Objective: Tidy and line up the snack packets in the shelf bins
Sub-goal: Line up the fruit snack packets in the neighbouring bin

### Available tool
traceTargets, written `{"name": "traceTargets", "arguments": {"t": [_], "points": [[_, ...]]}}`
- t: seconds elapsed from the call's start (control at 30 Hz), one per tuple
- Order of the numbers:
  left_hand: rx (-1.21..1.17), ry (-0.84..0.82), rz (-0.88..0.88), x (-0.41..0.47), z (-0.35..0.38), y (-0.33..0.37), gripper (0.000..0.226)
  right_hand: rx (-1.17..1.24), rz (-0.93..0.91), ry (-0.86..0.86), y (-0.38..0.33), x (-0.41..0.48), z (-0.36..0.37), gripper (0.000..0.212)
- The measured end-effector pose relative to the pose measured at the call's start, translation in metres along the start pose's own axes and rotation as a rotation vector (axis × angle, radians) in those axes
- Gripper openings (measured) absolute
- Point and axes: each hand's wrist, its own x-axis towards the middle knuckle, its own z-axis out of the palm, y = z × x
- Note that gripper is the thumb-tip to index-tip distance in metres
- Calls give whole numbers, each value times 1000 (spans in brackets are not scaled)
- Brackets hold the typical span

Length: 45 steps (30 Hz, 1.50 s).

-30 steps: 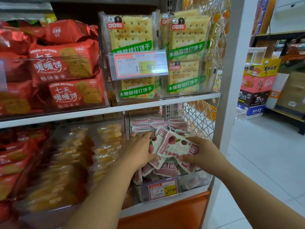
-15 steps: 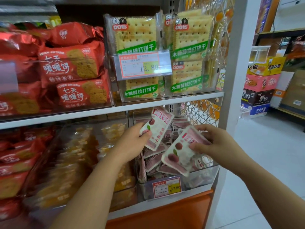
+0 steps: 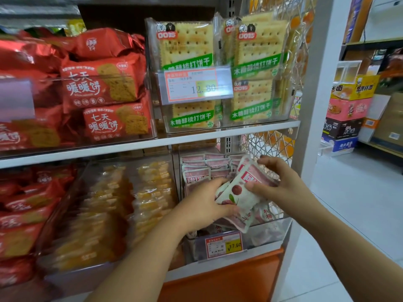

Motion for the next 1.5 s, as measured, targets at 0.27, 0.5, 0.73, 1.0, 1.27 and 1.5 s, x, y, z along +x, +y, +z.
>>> {"name": "traceTargets", "arguments": {"t": [0.27, 0.5, 0.73, 1.0, 1.27, 1.5], "points": [[219, 173, 86, -1, -32, -6, 39, -471, -106, -226, -22, 11, 11, 28], [355, 334, -56, 23, -65, -38, 20, -766, -293, 104, -1, 55, 23, 42], [744, -140, -185, 49, -55, -29, 67, -863, -299, -101, 18, 107, 37, 53], [1096, -309, -287, 67, -36, -22, 92, -902, -322, -197, 41, 121, 34, 42], [1082, -376, -200, 40, -26, -13, 68, -1101, -330, -419, 37, 136, 59, 47], [1087, -409, -85, 30, -35, -14, 72, -1130, -298, -642, 49, 137, 81, 61]]}}
